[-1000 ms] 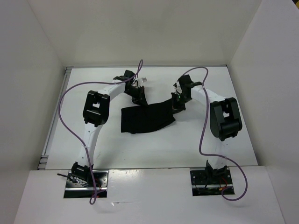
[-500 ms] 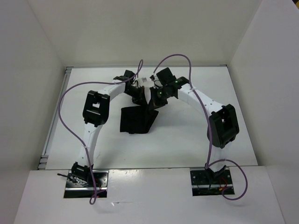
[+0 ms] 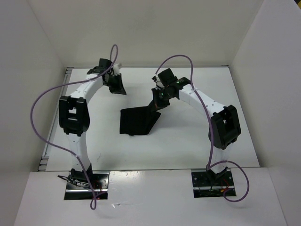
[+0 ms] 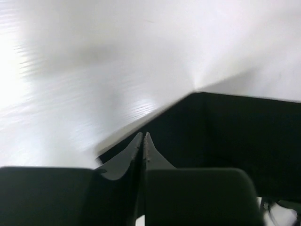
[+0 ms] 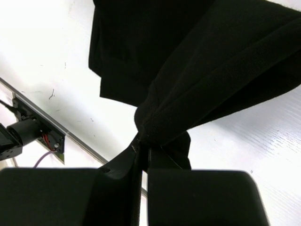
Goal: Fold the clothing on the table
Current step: Fold the skirt
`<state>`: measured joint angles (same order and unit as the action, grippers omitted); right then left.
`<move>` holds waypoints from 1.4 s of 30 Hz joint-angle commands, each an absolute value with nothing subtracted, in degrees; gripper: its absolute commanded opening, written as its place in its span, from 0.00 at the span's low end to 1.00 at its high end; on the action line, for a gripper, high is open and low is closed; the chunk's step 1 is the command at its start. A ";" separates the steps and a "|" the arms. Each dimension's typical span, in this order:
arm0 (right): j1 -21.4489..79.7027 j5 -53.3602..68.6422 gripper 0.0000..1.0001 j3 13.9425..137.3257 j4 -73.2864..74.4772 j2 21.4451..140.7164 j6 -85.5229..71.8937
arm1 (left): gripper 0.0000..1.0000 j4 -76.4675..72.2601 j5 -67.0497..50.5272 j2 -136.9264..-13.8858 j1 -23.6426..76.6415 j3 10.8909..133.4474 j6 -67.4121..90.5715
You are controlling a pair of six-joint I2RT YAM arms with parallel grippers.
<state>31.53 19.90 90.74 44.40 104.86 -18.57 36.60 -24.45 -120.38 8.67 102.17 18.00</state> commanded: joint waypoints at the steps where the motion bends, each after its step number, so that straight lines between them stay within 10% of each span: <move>1: 31.90 19.34 0.00 91.41 44.91 103.80 -18.28 | 0.00 38.32 -13.04 -115.85 7.21 97.04 16.26; 15: 33.13 19.34 0.00 92.98 45.44 103.80 -17.75 | 0.00 37.44 -8.52 -112.76 10.63 78.14 15.73; 42: 44.73 27.25 0.00 116.54 46.84 129.11 -16.08 | 0.00 34.72 -16.17 -115.66 14.15 79.19 16.79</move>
<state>43.64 24.43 112.46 45.45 129.21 -17.12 34.96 -15.79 -114.48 13.98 78.52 16.80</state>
